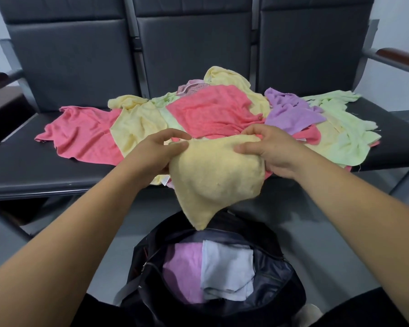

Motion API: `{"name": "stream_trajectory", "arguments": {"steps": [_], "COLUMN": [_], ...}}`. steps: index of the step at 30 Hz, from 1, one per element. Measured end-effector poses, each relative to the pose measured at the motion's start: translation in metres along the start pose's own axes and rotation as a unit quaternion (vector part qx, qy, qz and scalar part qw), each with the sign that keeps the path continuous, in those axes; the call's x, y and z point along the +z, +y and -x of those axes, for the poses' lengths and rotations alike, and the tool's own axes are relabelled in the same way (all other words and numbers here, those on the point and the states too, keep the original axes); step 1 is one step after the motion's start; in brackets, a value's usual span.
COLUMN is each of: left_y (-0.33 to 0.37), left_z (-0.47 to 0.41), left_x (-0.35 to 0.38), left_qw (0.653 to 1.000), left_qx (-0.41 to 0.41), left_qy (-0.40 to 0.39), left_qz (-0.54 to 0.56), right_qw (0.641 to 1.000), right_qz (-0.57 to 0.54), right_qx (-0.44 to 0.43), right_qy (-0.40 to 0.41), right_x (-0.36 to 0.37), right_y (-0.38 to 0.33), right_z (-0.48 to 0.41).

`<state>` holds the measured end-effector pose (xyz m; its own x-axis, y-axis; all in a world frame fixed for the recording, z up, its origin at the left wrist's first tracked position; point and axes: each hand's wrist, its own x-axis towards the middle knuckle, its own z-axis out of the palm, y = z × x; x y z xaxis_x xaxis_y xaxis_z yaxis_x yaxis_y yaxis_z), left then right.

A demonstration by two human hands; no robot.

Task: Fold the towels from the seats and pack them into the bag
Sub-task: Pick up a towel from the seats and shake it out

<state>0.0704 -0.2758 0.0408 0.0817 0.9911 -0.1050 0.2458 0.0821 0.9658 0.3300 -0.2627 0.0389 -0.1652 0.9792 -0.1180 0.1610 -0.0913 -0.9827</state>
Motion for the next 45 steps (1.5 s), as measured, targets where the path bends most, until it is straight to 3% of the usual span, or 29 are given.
{"name": "stream_trajectory", "arguments": {"steps": [4,6,9,12,15,20,23,25,27,28,31,33,36,40,45], "left_y": [0.003,0.003,0.002,-0.006,-0.008,-0.006,-0.003,0.0,-0.001,-0.002,-0.006,-0.006,-0.008,-0.01,-0.007], "left_z": [0.0,0.002,0.005,0.003,-0.001,-0.004,-0.003,-0.002,-0.002,-0.002,-0.001,0.002,0.0,-0.002,-0.001], "left_x": [0.003,0.001,0.005,0.006,0.001,-0.004,-0.001,-0.003,-0.006,-0.008,-0.009,-0.003,0.001,-0.001,-0.001], "left_qw": [0.988,0.996,0.981,0.976,0.985,0.998,0.994,0.988,0.99,0.994,0.98,0.968,0.965,0.979,0.992], "left_qx": [-0.054,-0.037,0.025,0.045,0.041,0.003,-0.049,-0.073,-0.061,-0.045,0.014,0.042,0.063,0.065,0.064], "left_qy": [-0.042,-0.064,-0.028,-0.019,-0.029,0.049,0.046,-0.006,-0.069,-0.082,-0.042,-0.017,0.003,0.003,0.039], "left_qz": [0.135,0.04,-0.188,-0.21,-0.166,-0.027,0.089,0.136,0.111,0.048,-0.194,-0.245,-0.254,-0.193,-0.1], "right_qw": [0.976,0.966,0.989,0.997,0.999,1.0,0.984,0.966,0.978,0.989,0.975,0.962,0.978,0.998,0.999], "right_qz": [-0.2,-0.233,-0.092,0.054,0.046,-0.022,-0.167,-0.233,-0.157,-0.069,0.206,0.267,0.2,0.056,-0.026], "right_qx": [0.089,0.103,0.09,0.052,0.024,0.018,0.059,0.066,0.056,0.05,0.004,-0.034,-0.057,0.002,0.027], "right_qy": [0.011,-0.052,-0.068,-0.006,0.013,0.01,-0.024,-0.086,-0.124,-0.124,-0.085,-0.036,0.002,0.004,0.028], "right_x": [0.002,0.0,-0.002,0.002,0.006,0.004,0.003,0.002,0.0,-0.002,-0.002,0.0,0.001,0.004,0.007], "right_y": [0.003,0.004,0.006,0.005,0.0,0.003,0.003,0.0,-0.002,-0.002,0.003,0.006,0.011,0.013,0.009], "right_z": [-0.01,-0.011,-0.008,-0.006,-0.004,-0.005,-0.008,-0.007,-0.005,-0.004,-0.003,-0.005,-0.007,-0.004,-0.005]}}
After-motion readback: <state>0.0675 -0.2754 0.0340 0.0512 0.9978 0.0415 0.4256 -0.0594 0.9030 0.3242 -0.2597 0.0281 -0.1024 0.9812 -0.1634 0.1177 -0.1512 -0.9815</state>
